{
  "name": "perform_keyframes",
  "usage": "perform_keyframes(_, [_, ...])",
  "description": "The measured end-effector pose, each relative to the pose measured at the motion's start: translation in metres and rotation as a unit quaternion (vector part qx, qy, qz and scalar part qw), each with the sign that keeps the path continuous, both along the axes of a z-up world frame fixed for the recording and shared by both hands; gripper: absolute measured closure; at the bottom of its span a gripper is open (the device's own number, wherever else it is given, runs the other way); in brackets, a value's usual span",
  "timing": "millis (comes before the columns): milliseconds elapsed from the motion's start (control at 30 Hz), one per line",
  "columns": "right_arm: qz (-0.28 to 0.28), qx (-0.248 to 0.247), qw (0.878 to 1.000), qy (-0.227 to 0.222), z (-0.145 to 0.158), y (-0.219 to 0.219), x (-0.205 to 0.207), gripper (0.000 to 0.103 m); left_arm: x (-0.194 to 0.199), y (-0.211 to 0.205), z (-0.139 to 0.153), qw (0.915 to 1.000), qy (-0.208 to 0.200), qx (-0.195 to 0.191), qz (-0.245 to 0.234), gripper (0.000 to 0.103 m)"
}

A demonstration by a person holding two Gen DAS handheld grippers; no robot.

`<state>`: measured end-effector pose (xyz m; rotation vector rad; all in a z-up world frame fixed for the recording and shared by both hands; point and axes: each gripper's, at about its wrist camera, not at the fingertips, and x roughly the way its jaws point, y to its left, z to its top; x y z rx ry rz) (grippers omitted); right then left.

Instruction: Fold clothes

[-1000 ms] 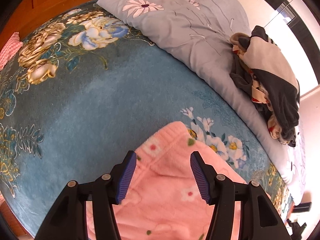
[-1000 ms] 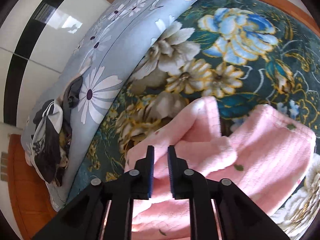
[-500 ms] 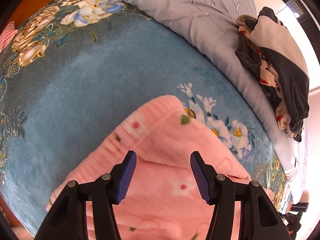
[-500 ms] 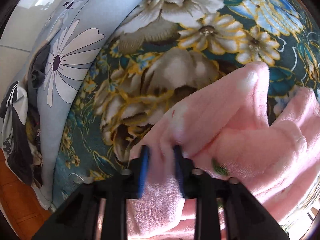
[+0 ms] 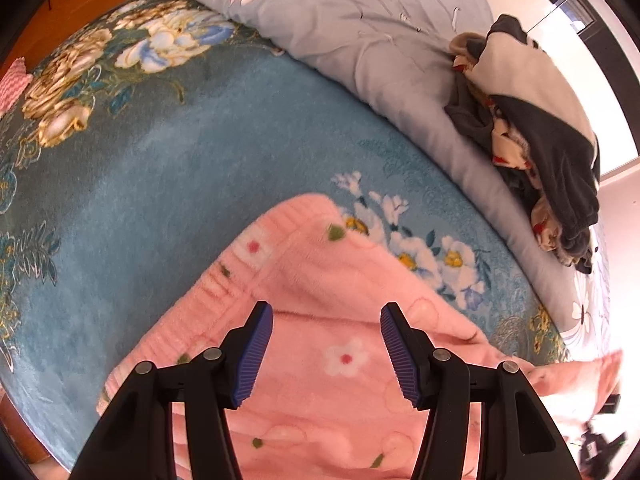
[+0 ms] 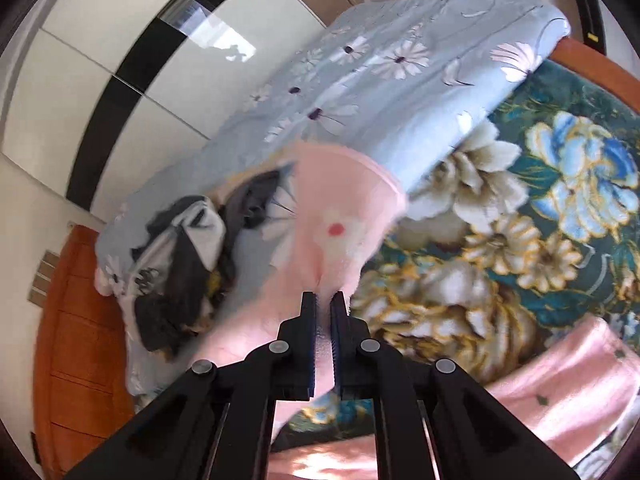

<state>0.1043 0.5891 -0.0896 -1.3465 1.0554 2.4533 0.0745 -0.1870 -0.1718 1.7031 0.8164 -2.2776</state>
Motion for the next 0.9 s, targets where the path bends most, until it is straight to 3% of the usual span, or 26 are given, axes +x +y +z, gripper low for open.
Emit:
perform_keyframes(100, [-0.045, -0.017, 0.991, -0.127, -0.083, 0.019, 0.029, 0.096, 0.004, -0.001, -0.005, 0.9999, -0.011, 0.002, 0.003, 0.043])
perform_keyframes(133, [-0.068, -0.035, 0.986, -0.149, -0.103, 0.026, 0.041, 0.096, 0.005, -0.001, -0.005, 0.9999, -0.012, 0.0, 0.003, 0.043])
perform_keyframes(200, [-0.108, -0.088, 0.98, -0.139, -0.122, 0.038, 0.063, 0.094, 0.007, -0.002, -0.004, 0.9999, -0.013, -0.005, 0.004, 0.043])
perform_keyframes(267, [-0.127, -0.099, 0.979, -0.127, -0.119, 0.044, 0.073, 0.093, 0.007, -0.005, -0.005, 0.9998, -0.014, -0.009, 0.008, 0.043])
perform_keyframes(400, [-0.136, -0.027, 0.982, -0.127, -0.085, 0.051, 0.068, 0.088, 0.003, -0.008, -0.004, 0.9997, -0.008, -0.022, 0.011, 0.043])
perform_keyframes(467, [-0.127, -0.025, 0.986, -0.11, -0.071, 0.048, 0.048, 0.084, -0.001, -0.009, -0.006, 0.9997, -0.008, -0.018, 0.016, 0.043])
perform_keyframes(567, [-0.1, -0.05, 0.988, -0.102, -0.072, 0.031, -0.005, 0.063, -0.008, -0.013, -0.005, 0.9996, -0.006, -0.007, 0.028, 0.043])
perform_keyframes(600, [-0.093, -0.064, 0.988, -0.105, -0.077, 0.024, -0.025, 0.063, -0.01, -0.015, -0.004, 0.9995, -0.006, -0.004, 0.03, 0.043])
perform_keyframes(733, [-0.097, -0.06, 0.98, -0.162, -0.102, 0.004, -0.087, 0.063, -0.016, -0.021, -0.001, 0.9993, -0.006, 0.0, 0.037, 0.043])
perform_keyframes(900, [-0.125, -0.017, 0.962, -0.241, -0.122, -0.005, -0.118, 0.063, -0.017, -0.029, -0.006, 0.9992, -0.013, -0.002, 0.039, 0.043])
